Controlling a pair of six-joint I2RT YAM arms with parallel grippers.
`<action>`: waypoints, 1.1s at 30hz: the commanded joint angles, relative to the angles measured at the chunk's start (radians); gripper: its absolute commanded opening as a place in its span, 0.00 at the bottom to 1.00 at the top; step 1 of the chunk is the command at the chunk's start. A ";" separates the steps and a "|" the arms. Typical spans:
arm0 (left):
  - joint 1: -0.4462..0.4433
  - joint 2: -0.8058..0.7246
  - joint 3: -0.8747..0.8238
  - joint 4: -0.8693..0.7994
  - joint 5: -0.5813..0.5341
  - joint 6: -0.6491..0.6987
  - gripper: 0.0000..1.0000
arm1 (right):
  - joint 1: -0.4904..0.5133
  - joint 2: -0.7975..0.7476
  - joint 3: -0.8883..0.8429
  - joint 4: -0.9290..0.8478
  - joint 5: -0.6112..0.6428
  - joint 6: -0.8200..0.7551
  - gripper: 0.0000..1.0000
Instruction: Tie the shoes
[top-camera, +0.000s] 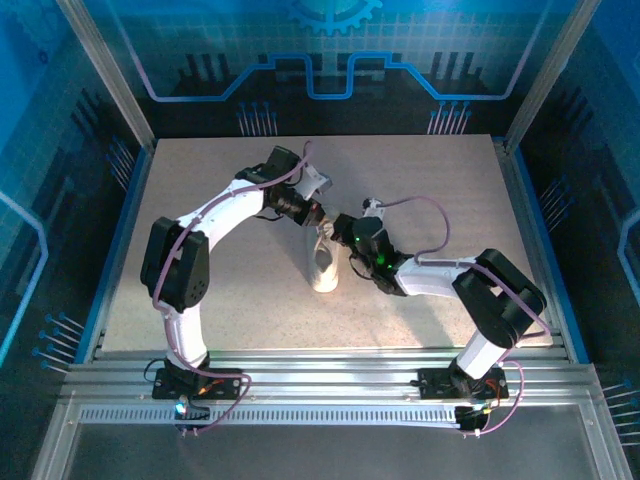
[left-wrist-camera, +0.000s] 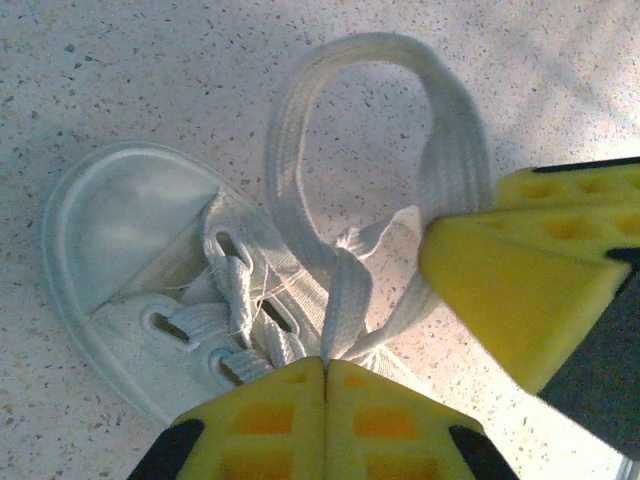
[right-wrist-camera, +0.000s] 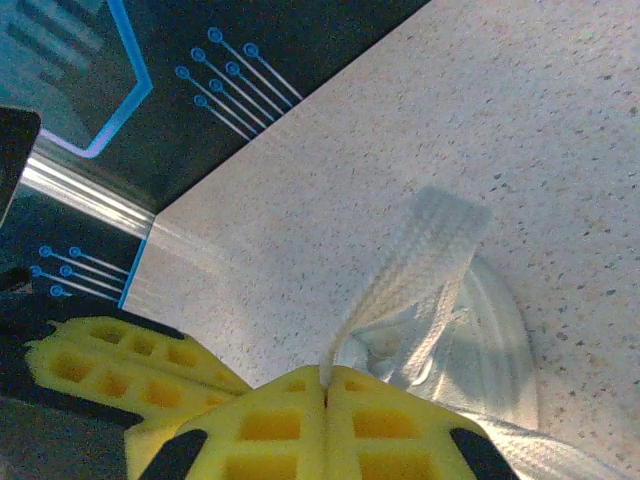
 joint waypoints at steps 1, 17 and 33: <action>0.013 -0.043 -0.021 0.022 0.038 -0.035 0.00 | 0.010 0.018 -0.011 0.117 0.081 0.019 0.00; 0.025 -0.061 -0.083 0.122 0.084 -0.180 0.00 | 0.032 0.132 0.012 0.222 0.076 0.110 0.00; 0.082 -0.132 -0.121 0.117 0.107 -0.088 0.41 | 0.061 0.210 0.024 0.233 0.029 0.150 0.00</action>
